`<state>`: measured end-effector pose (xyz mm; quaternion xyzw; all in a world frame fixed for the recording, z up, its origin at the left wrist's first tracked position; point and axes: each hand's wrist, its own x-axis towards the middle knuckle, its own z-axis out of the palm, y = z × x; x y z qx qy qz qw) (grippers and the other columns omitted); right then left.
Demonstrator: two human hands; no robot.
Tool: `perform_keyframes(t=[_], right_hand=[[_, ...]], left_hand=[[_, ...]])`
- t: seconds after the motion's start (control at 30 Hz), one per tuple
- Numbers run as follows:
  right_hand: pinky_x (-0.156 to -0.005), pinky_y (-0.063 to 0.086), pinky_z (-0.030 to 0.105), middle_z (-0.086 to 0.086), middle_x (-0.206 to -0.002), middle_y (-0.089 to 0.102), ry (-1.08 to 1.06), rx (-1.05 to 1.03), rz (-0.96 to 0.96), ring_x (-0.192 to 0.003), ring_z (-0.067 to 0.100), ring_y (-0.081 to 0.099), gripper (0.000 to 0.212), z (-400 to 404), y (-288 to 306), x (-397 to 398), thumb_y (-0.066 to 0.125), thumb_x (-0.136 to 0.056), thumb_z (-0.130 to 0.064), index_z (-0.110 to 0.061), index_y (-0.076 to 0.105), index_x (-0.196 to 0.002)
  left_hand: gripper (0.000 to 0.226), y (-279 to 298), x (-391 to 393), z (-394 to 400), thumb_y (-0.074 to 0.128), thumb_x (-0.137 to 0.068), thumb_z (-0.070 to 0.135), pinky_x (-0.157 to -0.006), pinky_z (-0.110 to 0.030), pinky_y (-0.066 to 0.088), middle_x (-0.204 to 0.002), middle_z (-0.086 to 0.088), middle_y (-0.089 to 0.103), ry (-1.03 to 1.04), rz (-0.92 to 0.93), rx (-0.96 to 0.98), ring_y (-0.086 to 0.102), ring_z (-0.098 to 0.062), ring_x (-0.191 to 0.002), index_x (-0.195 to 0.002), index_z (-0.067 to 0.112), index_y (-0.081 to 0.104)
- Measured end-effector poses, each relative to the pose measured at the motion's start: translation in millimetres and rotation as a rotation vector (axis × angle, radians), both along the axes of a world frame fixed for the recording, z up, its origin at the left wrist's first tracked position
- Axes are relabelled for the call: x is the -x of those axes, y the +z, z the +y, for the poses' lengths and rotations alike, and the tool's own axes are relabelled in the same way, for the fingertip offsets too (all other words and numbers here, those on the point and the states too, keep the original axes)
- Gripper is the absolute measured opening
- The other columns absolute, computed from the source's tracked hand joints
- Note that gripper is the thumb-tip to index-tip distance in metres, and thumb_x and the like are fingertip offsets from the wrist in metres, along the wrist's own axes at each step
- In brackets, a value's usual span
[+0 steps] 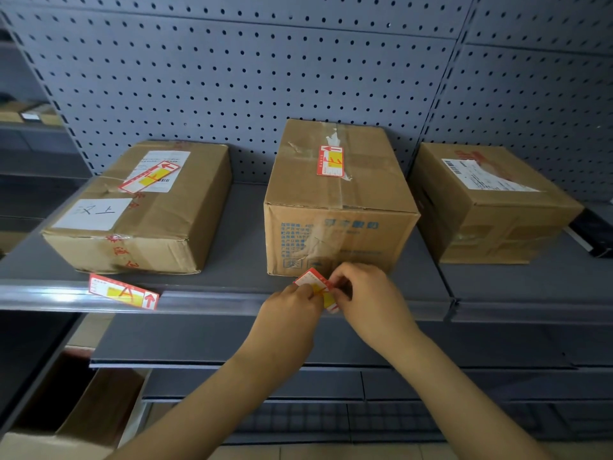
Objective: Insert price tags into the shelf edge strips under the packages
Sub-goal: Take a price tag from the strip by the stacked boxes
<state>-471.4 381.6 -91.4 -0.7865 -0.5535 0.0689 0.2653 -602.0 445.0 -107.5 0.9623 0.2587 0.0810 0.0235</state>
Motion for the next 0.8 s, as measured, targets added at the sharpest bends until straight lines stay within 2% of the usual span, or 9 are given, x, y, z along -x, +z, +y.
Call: perform_keyframes(t=[0.13,0.17,0.23,0.3,0.33,0.4,0.57,0.67,0.8], right_hand=[[-0.065,0.053,0.036,-0.008,-0.088,0.067,0.019,0.017,-0.012,-0.082,0.011,0.059,0.004,-1.0,-0.7,3.2,0.064,-0.085,-0.02,-0.022,0.064,-0.088],[-0.065,0.053,0.036,-0.007,-0.088,0.068,0.022,0.022,-0.013,-0.082,0.011,0.059,0.004,-0.9,-0.5,3.6,0.064,-0.085,-0.02,-0.022,0.064,-0.088],[-0.064,0.054,0.037,-0.007,-0.089,0.069,0.02,0.034,-0.014,-0.081,0.012,0.061,0.005,-1.3,1.4,4.4,0.064,-0.085,-0.02,-0.022,0.065,-0.089],[-0.066,0.054,0.038,-0.005,-0.093,0.069,0.009,0.054,-0.029,-0.085,0.014,0.062,0.008,-3.2,4.8,5.2,0.064,-0.085,-0.022,-0.022,0.065,-0.093],[-0.068,0.054,0.037,-0.005,-0.096,0.069,-0.002,0.066,-0.044,-0.089,0.015,0.062,0.011,-5.0,6.8,5.3,0.064,-0.085,-0.024,-0.022,0.065,-0.096],[-0.072,0.053,0.036,-0.003,-0.104,0.068,-0.039,0.083,-0.082,-0.097,0.018,0.06,0.017,-10.4,10.9,4.4,0.064,-0.086,-0.025,-0.021,0.064,-0.102],[-0.076,0.051,0.036,0.001,-0.111,0.064,-0.195,0.106,-0.15,-0.102,0.022,0.057,0.021,-32.7,19.9,-1.6,0.06,-0.088,-0.018,-0.021,0.061,-0.109],[-0.07,0.047,0.032,0.004,-0.107,0.064,-0.323,0.165,-0.184,-0.099,0.024,0.058,0.018,-50.5,24.7,-9.8,0.056,-0.091,-0.018,-0.018,0.06,-0.109],[-0.064,0.043,0.03,0.006,-0.101,0.065,-0.444,0.224,-0.169,-0.095,0.025,0.059,0.015,-82.9,26.9,-26.4,0.053,-0.092,-0.016,-0.016,0.061,-0.105]], left_hand=[[0.039,0.7,1.4,-0.6,0.086,-0.028,0.006,-0.035,-0.018,0.028,-0.06,0.005,0.061,0.006,0.0,-0.007,0.055,-0.013,-0.044,-0.059,0.023,0.069],[0.038,0.4,1.1,0.2,0.086,-0.029,0.007,-0.035,-0.018,0.029,-0.061,0.006,0.062,0.022,-0.007,0.001,0.056,-0.013,-0.045,-0.06,0.023,0.069],[0.035,3.1,1.1,0.3,0.086,-0.04,0.011,-0.038,-0.021,0.041,-0.071,0.006,0.065,0.046,-0.001,0.009,0.062,-0.015,-0.055,-0.068,0.023,0.071],[0.025,7.7,0.7,-1.3,0.075,-0.069,0.016,-0.057,-0.029,0.052,-0.098,0.003,0.066,0.071,-0.013,0.053,0.065,-0.02,-0.082,-0.093,0.021,0.07],[0.025,10.0,1.0,-1.0,0.064,-0.081,0.018,-0.069,-0.032,0.052,-0.111,0.003,0.062,0.077,0.018,0.05,0.062,-0.021,-0.096,-0.106,0.021,0.065],[0.029,18.2,0.9,-2.5,0.052,-0.09,0.021,-0.077,-0.032,0.049,-0.122,0.005,0.054,0.071,0.041,0.031,0.056,-0.019,-0.108,-0.118,0.025,0.057],[0.023,42.8,-8.7,-12.4,0.051,-0.09,0.024,-0.074,-0.034,0.048,-0.117,0.003,0.057,0.041,-0.024,-0.011,0.059,-0.023,-0.103,-0.112,0.024,0.059],[0.019,50.8,-22.3,-19.5,0.059,-0.083,0.021,-0.071,-0.036,0.05,-0.104,-0.002,0.065,-0.067,-0.12,0.014,0.063,-0.028,-0.095,-0.102,0.02,0.064],[0.025,54.5,-50.0,-31.3,0.055,-0.087,0.026,-0.08,-0.034,0.045,-0.111,0.0,0.063,-0.208,-0.104,0.007,0.059,-0.026,-0.104,-0.112,0.023,0.06]])
